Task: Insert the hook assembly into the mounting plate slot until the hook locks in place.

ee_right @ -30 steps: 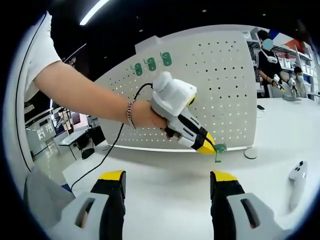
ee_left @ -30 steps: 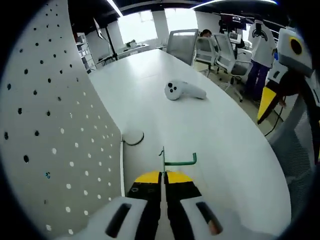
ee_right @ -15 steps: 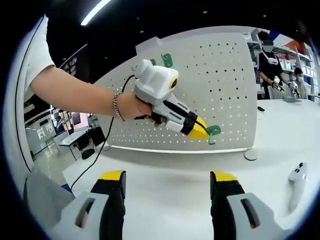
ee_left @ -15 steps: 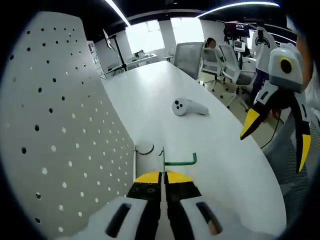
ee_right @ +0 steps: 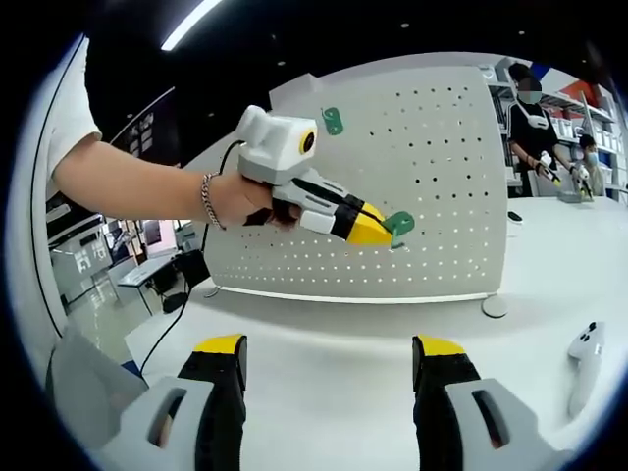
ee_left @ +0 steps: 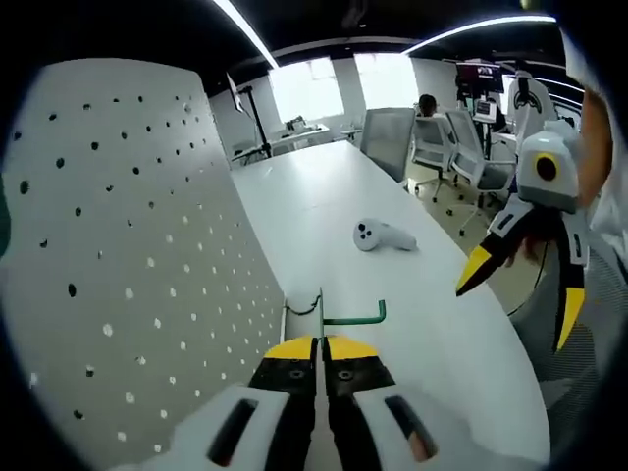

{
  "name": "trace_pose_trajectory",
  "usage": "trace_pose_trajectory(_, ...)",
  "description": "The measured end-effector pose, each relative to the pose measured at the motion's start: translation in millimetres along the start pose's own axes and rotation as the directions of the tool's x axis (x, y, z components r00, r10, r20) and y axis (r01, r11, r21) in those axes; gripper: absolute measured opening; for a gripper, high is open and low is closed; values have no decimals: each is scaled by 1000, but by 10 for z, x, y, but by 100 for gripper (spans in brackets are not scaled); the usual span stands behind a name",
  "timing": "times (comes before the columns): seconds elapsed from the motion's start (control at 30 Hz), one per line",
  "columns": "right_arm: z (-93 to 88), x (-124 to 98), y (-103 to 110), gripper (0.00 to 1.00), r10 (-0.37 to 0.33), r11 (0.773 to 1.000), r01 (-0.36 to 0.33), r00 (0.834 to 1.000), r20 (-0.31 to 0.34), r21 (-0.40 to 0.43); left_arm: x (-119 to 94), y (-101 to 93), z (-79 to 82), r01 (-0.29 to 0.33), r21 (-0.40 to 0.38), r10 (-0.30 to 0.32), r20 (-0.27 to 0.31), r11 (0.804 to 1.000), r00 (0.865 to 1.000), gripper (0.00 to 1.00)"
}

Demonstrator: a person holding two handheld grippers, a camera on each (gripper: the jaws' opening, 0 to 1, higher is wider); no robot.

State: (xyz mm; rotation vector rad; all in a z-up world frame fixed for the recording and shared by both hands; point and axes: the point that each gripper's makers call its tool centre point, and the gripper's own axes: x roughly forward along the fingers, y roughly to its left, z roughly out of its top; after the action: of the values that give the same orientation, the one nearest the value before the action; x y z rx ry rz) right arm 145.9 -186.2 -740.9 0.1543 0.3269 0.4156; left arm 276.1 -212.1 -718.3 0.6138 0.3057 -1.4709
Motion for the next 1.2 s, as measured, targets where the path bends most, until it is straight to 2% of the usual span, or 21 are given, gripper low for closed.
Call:
trace_pose_trajectory(0.4,22,-9,2,66,3,1000,-3,1000,12,3,-379,-31,96,-61,-12,62,52,998,997,1)
trace_pose_trajectory(0.67,23,-10,12,66,6,1000,-6,1000,14,2,-616,-9,92,-113,-59,117,79,992,990,1)
trace_pose_trajectory(0.83,8,-7,23,66,11,1000,-11,1000,7,-7,-770,-9,112,-147,-106,159,112,983,981,1)
trace_pose_trajectory(0.93,5,-4,42,66,15,1000,-15,1000,1,-12,-843,-42,92,-160,-109,172,113,981,979,1)
trace_pose_trajectory(1.1,-7,-1,47,66,19,1000,-19,1000,-3,-16,-1017,-66,108,-190,-157,214,151,969,965,1)
trace_pose_trajectory(1.2,-23,1,49,66,20,1000,-20,1000,-10,-16,-1118,-107,71,-214,-164,238,149,963,960,1)
